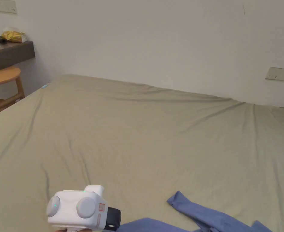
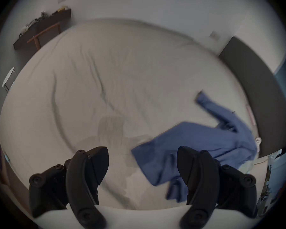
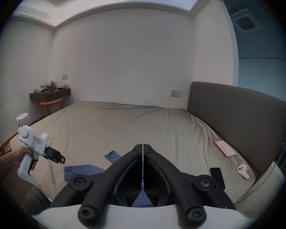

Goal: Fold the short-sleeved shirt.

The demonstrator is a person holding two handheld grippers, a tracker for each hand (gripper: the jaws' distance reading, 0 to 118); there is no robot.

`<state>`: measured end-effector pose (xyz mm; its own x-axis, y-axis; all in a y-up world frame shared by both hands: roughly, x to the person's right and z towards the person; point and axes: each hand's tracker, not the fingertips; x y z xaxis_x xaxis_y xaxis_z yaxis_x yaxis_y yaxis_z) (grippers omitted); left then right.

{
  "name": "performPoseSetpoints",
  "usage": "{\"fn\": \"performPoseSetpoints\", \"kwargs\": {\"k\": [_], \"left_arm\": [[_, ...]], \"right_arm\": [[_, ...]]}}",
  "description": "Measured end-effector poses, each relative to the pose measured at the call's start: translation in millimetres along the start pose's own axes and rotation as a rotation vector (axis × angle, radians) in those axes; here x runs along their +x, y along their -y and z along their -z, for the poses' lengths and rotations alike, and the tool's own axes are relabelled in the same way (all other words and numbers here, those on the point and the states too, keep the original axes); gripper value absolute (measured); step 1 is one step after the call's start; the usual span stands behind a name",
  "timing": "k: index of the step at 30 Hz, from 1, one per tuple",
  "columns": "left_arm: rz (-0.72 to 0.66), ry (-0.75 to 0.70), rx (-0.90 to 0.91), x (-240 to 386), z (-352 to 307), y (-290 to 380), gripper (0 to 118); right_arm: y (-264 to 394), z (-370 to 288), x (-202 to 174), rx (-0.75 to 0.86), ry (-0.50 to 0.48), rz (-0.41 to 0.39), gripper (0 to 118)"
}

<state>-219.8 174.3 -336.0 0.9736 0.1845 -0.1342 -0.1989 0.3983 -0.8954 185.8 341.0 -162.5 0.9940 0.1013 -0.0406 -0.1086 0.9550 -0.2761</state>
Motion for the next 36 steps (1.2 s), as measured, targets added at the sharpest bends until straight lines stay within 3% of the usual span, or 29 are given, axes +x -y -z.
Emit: {"fn": "performPoseSetpoints", "kwargs": {"k": [2, 4, 6, 7, 8, 9, 10, 12, 15, 18, 21, 23, 26, 29, 31, 36], "left_arm": [[0.015, -0.022, -0.074, 3, 31, 6, 88], [-0.014, 0.046, -0.135, 2, 57, 16, 92], [0.034, 0.000, -0.019, 10, 53, 21, 92], [0.030, -0.017, -0.023, 15, 48, 17, 88], [0.009, -0.020, -0.048, 16, 49, 15, 64], [-0.008, -0.033, -0.041, 17, 48, 16, 64], [-0.004, -0.075, 0.007, 16, 45, 17, 55], [0.031, -0.136, 0.044, 15, 44, 20, 20], [-0.009, -0.088, 0.044, 15, 43, 24, 11], [0.045, -0.095, 0.066, 21, 34, 24, 4], [0.005, -0.036, 0.114, 16, 14, 20, 3], [0.002, -0.024, 0.124, 15, 4, 19, 3], [0.004, -0.003, 0.139, 18, -6, 17, 3], [0.035, -0.019, 0.164, 27, -8, 18, 3], [0.052, -0.042, 0.210, 31, -13, 22, 3], [0.046, -0.015, 0.184, 26, -17, 20, 3]], "right_arm": [[4, 4, 8, -0.022, 0.032, -0.006, 2], [9, 8, 18, -0.044, 0.071, -0.002, 2], [11, 11, 29, -0.060, 0.088, 0.032, 2], [12, 11, 35, -0.067, 0.095, 0.060, 2], [13, 11, 40, -0.068, 0.103, 0.083, 2], [13, 12, 44, -0.069, 0.110, 0.109, 2], [13, 13, 48, -0.071, 0.111, 0.128, 2], [14, 15, 52, -0.076, 0.109, 0.137, 2], [17, 26, 54, -0.102, 0.092, 0.126, 2], [19, 50, 60, -0.156, -0.012, 0.150, 7], [14, 81, 62, -0.183, -0.015, 0.030, 28], [9, 109, 63, -0.206, -0.025, -0.079, 51], [5, 160, 61, -0.262, -0.043, -0.214, 68], [11, 218, 53, -0.359, -0.095, -0.313, 71], [21, 250, 44, -0.418, -0.076, -0.377, 71], [43, 281, 23, -0.437, -0.134, -0.420, 71]]}}
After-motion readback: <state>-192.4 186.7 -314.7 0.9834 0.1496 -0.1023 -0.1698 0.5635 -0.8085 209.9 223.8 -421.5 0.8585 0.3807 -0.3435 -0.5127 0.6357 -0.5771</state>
